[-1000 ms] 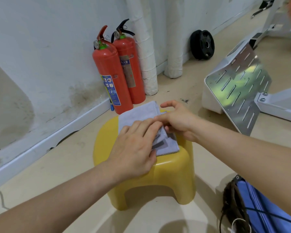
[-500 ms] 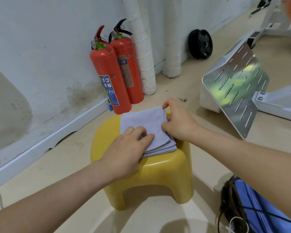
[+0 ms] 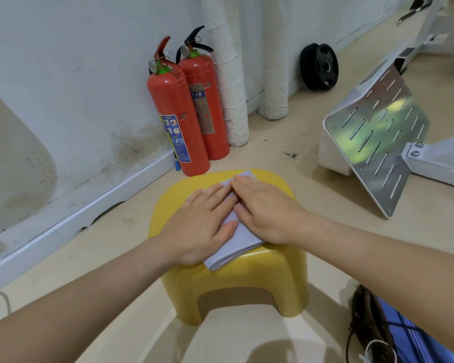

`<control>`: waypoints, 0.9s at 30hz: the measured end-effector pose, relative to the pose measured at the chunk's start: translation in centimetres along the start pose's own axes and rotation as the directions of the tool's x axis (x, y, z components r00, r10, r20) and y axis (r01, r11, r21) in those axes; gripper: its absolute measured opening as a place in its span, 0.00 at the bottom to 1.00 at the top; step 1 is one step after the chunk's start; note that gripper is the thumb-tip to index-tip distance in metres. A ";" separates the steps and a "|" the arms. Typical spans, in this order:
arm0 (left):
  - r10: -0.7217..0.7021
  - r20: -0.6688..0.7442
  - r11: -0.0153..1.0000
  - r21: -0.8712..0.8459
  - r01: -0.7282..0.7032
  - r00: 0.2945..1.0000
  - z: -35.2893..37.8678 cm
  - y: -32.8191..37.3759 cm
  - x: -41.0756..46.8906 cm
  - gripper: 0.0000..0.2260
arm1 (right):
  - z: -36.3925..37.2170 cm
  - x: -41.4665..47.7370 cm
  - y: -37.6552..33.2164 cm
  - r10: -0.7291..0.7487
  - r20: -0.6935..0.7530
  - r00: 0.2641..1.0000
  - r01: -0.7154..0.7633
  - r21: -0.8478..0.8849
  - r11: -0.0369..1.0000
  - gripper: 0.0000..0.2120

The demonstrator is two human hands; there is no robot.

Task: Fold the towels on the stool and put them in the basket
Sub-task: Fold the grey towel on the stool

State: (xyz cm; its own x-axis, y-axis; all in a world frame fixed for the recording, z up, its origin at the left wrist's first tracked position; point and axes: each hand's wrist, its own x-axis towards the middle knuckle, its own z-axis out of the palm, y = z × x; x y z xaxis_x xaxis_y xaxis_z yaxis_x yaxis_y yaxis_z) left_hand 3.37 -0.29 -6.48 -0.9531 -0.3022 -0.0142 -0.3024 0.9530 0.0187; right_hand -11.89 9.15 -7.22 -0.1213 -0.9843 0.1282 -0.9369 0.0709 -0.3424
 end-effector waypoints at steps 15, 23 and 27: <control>0.043 0.151 0.998 -0.041 -0.038 0.988 -1.8 -2.2 -3.2 0.33 | 0.1 -0.6 2.3 -0.060 -0.116 0.991 0.024 -0.288 0.957 0.23; 0.250 -0.183 0.889 0.433 -0.150 0.951 -1.2 1.8 -2.1 0.06 | -2.8 0.2 -1.3 -0.127 0.047 0.991 0.120 0.125 0.985 0.20; 0.227 -0.183 0.923 0.353 -0.152 0.957 -2.0 3.4 -3.5 0.12 | -5.8 -1.6 -1.9 -0.141 0.592 0.794 0.024 0.201 0.979 0.21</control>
State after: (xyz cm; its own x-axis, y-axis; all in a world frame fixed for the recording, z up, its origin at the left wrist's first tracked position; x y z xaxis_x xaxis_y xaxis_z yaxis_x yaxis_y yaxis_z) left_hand 5.66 4.01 -4.38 -0.9819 -0.0764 0.1732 -0.1314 0.9336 -0.3333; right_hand -11.80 11.50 -1.41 0.2294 -0.8870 -0.4007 -0.8545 0.0136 -0.5193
